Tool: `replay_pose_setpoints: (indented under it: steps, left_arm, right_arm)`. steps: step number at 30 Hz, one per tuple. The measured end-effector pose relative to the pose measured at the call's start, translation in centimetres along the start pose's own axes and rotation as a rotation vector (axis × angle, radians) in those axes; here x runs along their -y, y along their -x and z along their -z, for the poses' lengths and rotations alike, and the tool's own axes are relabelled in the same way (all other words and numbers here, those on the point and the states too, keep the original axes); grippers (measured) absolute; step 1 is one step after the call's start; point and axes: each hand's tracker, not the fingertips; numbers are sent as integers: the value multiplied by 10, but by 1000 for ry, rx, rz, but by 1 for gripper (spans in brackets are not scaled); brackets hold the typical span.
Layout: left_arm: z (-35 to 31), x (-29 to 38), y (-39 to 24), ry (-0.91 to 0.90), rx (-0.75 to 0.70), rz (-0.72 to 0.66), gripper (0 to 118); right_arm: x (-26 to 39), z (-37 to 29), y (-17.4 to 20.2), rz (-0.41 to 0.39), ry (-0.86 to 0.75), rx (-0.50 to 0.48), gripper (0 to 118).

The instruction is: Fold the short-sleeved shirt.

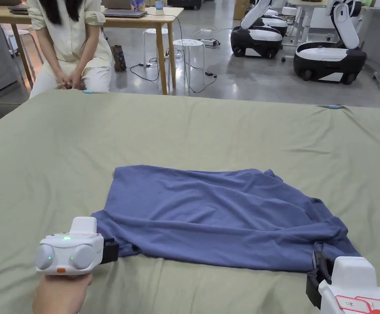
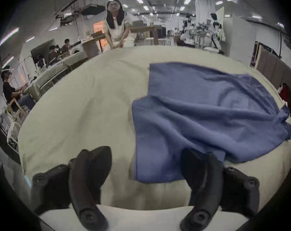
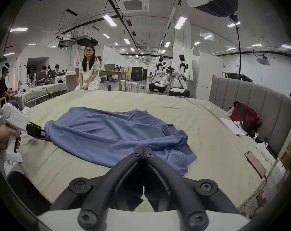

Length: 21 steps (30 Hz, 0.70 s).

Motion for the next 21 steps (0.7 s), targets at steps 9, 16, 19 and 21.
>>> replay_pose_setpoints:
  steps: [9,16,19,21]
  left_arm:
    - [-21,-4,-29,-34,-5,151,5]
    - [-64,-19,-22,-146,0,120,4]
    - [-71,-26,-21,-159,13,108,4]
    - [-72,-29,-22,-163,17,101,4]
  right_arm:
    - [7,54,-56,-11,301,103,0]
    - [14,98,-100,28,324,127,54]
    - [16,115,-109,93,365,52,110]
    - [16,124,-106,57,373,79,107]
